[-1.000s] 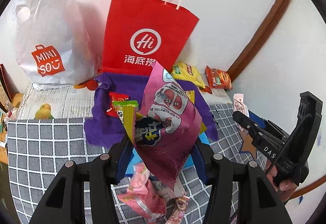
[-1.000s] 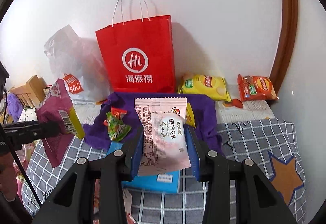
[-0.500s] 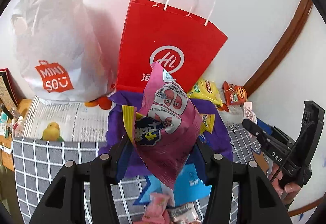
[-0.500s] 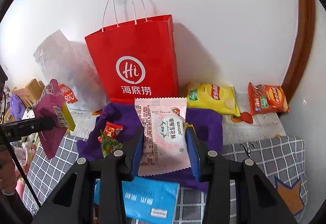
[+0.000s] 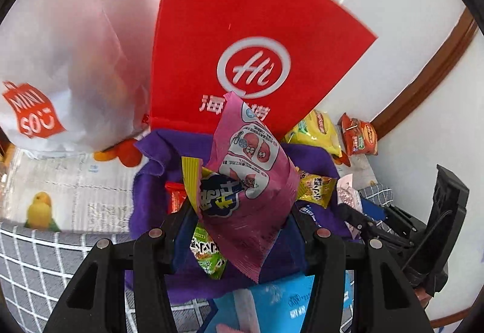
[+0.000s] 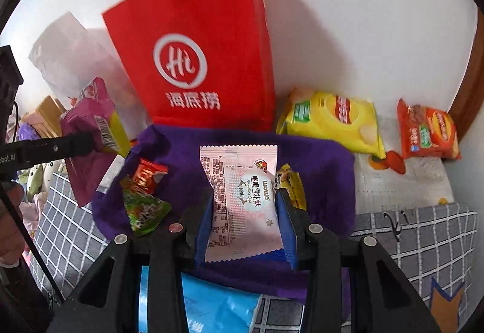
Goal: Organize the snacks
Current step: 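Carry the pink bag and pastry packet with both tools over the purple towel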
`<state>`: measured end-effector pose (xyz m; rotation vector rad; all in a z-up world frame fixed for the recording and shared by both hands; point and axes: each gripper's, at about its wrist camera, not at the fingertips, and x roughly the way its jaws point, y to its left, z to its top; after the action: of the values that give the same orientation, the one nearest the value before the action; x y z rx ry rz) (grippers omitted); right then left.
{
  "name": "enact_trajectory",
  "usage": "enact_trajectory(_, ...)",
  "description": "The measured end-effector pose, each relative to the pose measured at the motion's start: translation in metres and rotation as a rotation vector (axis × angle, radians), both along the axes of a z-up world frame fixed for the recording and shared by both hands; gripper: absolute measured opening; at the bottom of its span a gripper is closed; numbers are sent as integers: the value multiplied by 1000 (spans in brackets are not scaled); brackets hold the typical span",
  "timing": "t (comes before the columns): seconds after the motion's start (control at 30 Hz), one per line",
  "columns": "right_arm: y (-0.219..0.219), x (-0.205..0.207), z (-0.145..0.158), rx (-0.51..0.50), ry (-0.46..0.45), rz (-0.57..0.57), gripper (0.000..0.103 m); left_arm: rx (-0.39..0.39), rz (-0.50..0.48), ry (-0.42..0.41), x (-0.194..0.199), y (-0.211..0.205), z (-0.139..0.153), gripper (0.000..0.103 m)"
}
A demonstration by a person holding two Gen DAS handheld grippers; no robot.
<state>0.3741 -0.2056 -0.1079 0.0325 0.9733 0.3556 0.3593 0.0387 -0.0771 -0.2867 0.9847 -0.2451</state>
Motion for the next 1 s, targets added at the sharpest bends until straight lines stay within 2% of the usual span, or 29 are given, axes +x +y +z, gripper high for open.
enact_trajectory(0.13,-1,10,-19,-19,37,4,40,-6,-4,24,8,-1,-15,51)
enact_trajectory(0.5,5,21,-52,-55,104,31,40,45,-26,104,25,-15,-49,51)
enact_trajectory(0.77,8,21,-60,-98,119,17,40,54,-6,110,29,-12,-53,51)
enact_trajectory(0.93,7,23,-62,-49,126,21,41,56,-5,119,30,-11,-55,52)
enact_trajectory(1.0,9,22,-63,-59,126,28,41,58,-9,122,30,-11,-56,52)
